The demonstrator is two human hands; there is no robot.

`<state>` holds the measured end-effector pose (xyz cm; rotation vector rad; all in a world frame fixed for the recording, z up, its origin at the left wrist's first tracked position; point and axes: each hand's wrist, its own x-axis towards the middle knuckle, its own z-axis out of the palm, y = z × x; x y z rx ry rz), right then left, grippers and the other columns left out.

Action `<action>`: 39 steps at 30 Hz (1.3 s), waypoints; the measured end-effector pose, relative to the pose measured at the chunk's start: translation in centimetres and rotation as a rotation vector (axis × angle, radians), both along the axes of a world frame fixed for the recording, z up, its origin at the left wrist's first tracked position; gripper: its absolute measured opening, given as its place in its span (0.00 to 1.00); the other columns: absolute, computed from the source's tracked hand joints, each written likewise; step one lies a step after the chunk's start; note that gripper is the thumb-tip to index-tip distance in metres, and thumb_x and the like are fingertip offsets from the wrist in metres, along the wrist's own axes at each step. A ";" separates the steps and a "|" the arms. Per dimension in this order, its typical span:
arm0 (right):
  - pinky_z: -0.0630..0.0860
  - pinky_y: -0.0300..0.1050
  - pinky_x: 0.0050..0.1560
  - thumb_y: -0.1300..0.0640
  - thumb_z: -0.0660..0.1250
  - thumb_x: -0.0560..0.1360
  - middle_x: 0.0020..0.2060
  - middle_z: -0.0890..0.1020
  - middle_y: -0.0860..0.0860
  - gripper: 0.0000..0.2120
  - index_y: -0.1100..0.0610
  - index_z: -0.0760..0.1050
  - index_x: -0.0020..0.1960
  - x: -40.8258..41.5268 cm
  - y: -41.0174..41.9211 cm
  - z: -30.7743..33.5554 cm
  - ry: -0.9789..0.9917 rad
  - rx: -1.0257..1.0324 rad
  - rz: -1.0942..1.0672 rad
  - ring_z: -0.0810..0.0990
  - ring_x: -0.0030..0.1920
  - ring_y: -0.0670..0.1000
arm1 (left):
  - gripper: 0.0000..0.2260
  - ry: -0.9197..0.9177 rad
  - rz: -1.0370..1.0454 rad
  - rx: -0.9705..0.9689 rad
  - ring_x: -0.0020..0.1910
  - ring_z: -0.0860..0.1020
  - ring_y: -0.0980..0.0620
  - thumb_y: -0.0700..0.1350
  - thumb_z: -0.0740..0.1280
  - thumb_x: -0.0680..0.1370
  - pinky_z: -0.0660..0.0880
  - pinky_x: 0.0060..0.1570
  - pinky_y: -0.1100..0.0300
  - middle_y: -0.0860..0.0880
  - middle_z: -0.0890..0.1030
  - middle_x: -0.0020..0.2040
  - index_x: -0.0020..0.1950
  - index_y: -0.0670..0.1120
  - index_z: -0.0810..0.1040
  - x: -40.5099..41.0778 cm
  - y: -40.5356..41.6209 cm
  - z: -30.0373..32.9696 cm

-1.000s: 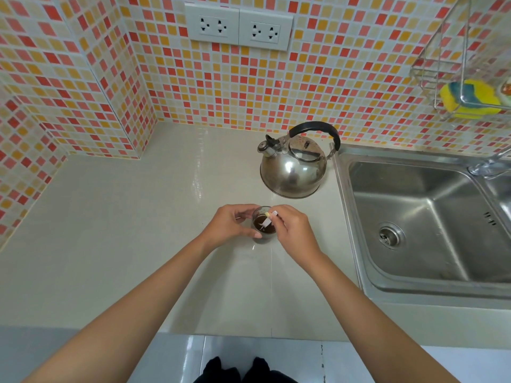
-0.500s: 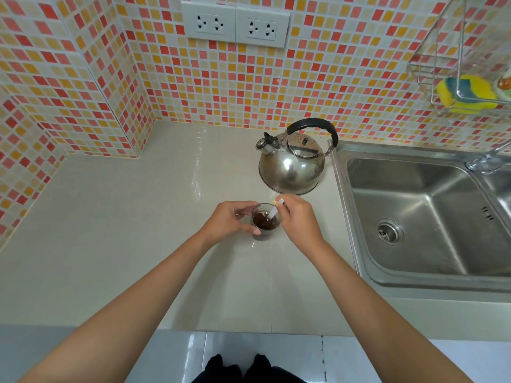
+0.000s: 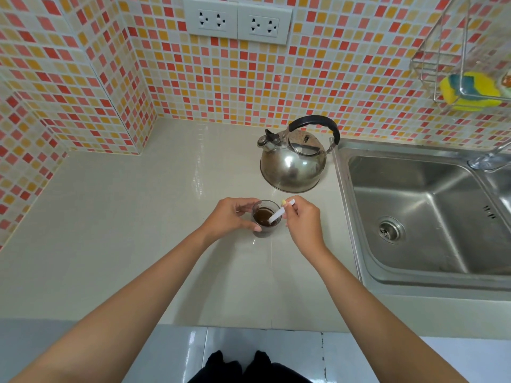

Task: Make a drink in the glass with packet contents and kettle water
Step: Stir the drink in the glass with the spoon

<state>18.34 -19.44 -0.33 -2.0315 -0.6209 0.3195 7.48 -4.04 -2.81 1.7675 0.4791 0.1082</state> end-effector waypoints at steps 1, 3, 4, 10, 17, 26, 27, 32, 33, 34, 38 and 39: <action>0.72 0.43 0.37 0.62 0.61 0.78 0.30 0.79 0.51 0.13 0.56 0.74 0.35 -0.1 0.1 -0.1 0.064 0.016 -0.043 0.76 0.31 0.52 | 0.26 0.001 -0.005 0.003 0.49 0.79 0.70 0.38 0.80 0.61 0.69 0.58 0.70 0.64 0.84 0.46 0.50 0.65 0.82 0.0 0.0 0.0; 0.71 0.41 0.34 0.63 0.61 0.78 0.31 0.79 0.55 0.10 0.61 0.75 0.38 -0.2 0.2 -0.1 0.162 0.057 -0.132 0.75 0.29 0.53 | 0.26 0.004 -0.008 -0.001 0.48 0.79 0.70 0.37 0.80 0.61 0.69 0.58 0.70 0.64 0.84 0.45 0.50 0.64 0.82 0.1 0.0 0.0; 0.71 0.38 0.31 0.63 0.61 0.77 0.30 0.79 0.54 0.09 0.63 0.75 0.40 -0.1 0.1 -0.1 0.201 0.077 -0.174 0.74 0.27 0.51 | 0.26 0.005 -0.007 -0.008 0.49 0.79 0.70 0.37 0.80 0.61 0.69 0.58 0.69 0.63 0.84 0.45 0.50 0.64 0.82 0.1 0.1 0.0; 0.69 0.26 0.25 0.63 0.59 0.78 0.28 0.77 0.53 0.10 0.63 0.78 0.45 1.2 -0.6 0.0 0.315 0.163 -0.336 0.74 0.21 0.42 | 0.26 -0.005 -0.018 -0.024 0.51 0.80 0.65 0.36 0.79 0.61 0.70 0.65 0.63 0.52 0.84 0.52 0.55 0.55 0.83 0.0 0.0 0.1; 0.70 0.37 0.33 0.62 0.61 0.78 0.28 0.77 0.52 0.11 0.57 0.77 0.39 1.4 -1.4 -0.1 0.379 0.263 -0.374 0.73 0.23 0.44 | 0.25 0.002 -0.026 -0.010 0.53 0.80 0.63 0.36 0.80 0.62 0.69 0.65 0.64 0.49 0.84 0.53 0.56 0.52 0.83 -0.1 0.0 0.3; 0.72 0.43 0.42 0.64 0.62 0.78 0.36 0.79 0.52 0.08 0.62 0.76 0.41 -1.0 -0.1 -0.2 -0.207 0.041 0.224 0.76 0.38 0.51 | 0.25 -0.019 -0.040 -0.008 0.56 0.80 0.57 0.37 0.79 0.62 0.70 0.65 0.62 0.48 0.85 0.54 0.57 0.48 0.83 -0.1 0.0 0.3; 0.72 0.44 0.43 0.64 0.62 0.78 0.37 0.79 0.54 0.08 0.63 0.76 0.42 -0.8 0.0 -0.1 -0.256 0.017 0.264 0.76 0.39 0.53 | 0.24 -0.022 -0.041 -0.010 0.56 0.80 0.57 0.37 0.79 0.62 0.71 0.64 0.63 0.48 0.85 0.54 0.57 0.48 0.83 -0.1 0.0 0.4; 0.70 0.44 0.40 0.63 0.61 0.78 0.37 0.79 0.53 0.09 0.64 0.76 0.42 0.5 -0.1 -0.1 -0.287 -0.051 0.232 0.74 0.37 0.51 | 0.26 -0.008 -0.022 -0.005 0.55 0.80 0.58 0.37 0.79 0.62 0.70 0.65 0.62 0.48 0.84 0.55 0.59 0.48 0.82 -0.1 -0.1 0.4; 0.69 0.41 0.39 0.63 0.61 0.78 0.35 0.77 0.50 0.09 0.64 0.76 0.41 0.4 -0.1 -0.2 -0.241 -0.049 0.198 0.73 0.36 0.49 | 0.26 -0.006 -0.020 -0.004 0.56 0.80 0.57 0.37 0.79 0.62 0.70 0.65 0.62 0.49 0.84 0.55 0.59 0.48 0.82 -0.1 -0.1 0.4; 0.68 0.39 0.37 0.62 0.62 0.77 0.33 0.76 0.48 0.09 0.63 0.76 0.41 0.3 0.1 -0.3 -0.185 -0.038 0.163 0.73 0.34 0.47 | 0.26 -0.005 -0.022 -0.001 0.56 0.80 0.57 0.37 0.80 0.62 0.70 0.65 0.63 0.49 0.84 0.55 0.59 0.48 0.82 -0.1 -0.1 0.3; 0.69 0.39 0.37 0.62 0.62 0.77 0.31 0.78 0.51 0.09 0.62 0.77 0.40 0.1 0.6 -0.5 -0.070 0.028 0.052 0.74 0.33 0.49 | 0.26 0.002 -0.027 0.009 0.55 0.80 0.59 0.38 0.80 0.62 0.70 0.64 0.64 0.50 0.85 0.54 0.58 0.49 0.82 -0.1 0.1 0.2; 0.70 0.41 0.38 0.62 0.62 0.78 0.32 0.79 0.52 0.09 0.62 0.77 0.40 0.2 0.6 -0.5 -0.060 0.038 0.023 0.75 0.34 0.51 | 0.26 0.006 -0.023 0.010 0.55 0.80 0.59 0.38 0.80 0.61 0.70 0.64 0.64 0.50 0.85 0.55 0.58 0.49 0.82 0.0 0.1 0.2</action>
